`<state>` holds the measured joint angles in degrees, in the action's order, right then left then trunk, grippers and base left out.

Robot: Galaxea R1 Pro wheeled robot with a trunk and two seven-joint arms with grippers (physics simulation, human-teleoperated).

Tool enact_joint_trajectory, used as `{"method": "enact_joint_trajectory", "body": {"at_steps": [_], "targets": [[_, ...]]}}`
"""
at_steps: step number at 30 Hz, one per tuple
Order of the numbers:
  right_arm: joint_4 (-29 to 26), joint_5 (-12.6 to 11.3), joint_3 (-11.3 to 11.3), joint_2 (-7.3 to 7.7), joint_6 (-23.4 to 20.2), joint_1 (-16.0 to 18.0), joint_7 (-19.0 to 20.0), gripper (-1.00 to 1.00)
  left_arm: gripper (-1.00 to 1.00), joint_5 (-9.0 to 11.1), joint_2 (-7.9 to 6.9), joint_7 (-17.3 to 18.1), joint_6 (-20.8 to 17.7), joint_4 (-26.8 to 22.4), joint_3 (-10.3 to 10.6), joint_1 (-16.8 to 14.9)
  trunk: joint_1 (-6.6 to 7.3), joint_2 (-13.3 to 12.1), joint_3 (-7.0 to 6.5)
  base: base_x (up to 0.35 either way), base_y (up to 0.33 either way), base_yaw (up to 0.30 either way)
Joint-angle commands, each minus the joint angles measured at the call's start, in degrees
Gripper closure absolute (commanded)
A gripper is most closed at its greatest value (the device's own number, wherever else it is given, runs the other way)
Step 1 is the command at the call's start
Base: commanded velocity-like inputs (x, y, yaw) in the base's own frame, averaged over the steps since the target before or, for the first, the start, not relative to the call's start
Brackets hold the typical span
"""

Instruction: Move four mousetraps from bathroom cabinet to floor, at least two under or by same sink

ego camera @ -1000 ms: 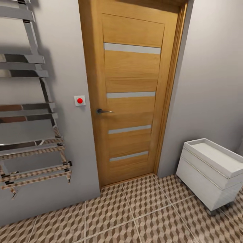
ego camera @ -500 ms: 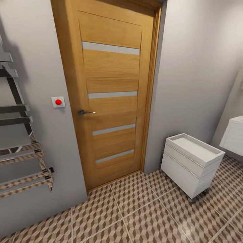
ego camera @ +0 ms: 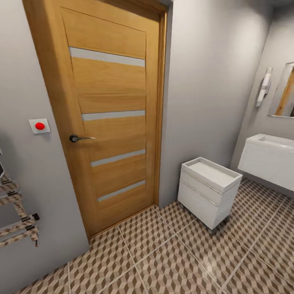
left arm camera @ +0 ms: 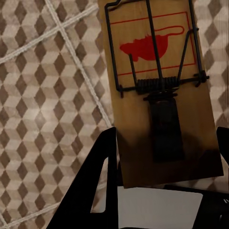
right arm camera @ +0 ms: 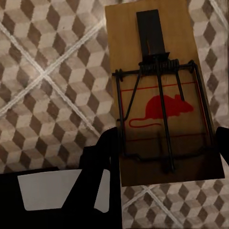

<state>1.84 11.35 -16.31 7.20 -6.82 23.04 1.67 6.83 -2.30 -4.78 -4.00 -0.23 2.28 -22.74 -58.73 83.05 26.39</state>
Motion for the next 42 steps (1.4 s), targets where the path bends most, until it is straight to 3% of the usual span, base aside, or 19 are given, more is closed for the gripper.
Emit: {"method": "enact_joint_trajectory", "body": {"at_steps": [1, 11, 22, 42], "targets": [[0.1, 0.52, -0.47, 0.02, -0.1, 0.08, 0.14, 1.0, 1.0, 0.48, 0.0, -0.12, -0.21, -0.03, 0.27, -0.02, 0.0, 0.03, 0.06, 0.0, 0.0, -0.3], [0.1, 0.54, -0.44, -0.05, -0.12, 0.08, 0.18, 1.0, 1.0, 0.48, 0.02, -0.1, -0.22, -0.03, 0.27, -0.02, 0.0, 0.03, 0.06, 0.0, 0.0, -0.295], [0.1, 0.6, -0.45, -0.08, 0.1, 0.08, 0.26, 1.0, 1.0, 0.47, 0.12, -0.08, -0.22, -0.03, 0.27, -0.02, 0.0, 0.03, 0.06, 0.0, 0.0, -0.122], [0.1, 0.6, -0.46, -0.08, 0.14, 0.08, 0.31, 1.0, 1.0, 0.47, 0.19, -0.05, -0.22, -0.03, 0.27, -0.02, 0.0, 0.03, 0.06, 0.0, 0.0, -0.29]]}}
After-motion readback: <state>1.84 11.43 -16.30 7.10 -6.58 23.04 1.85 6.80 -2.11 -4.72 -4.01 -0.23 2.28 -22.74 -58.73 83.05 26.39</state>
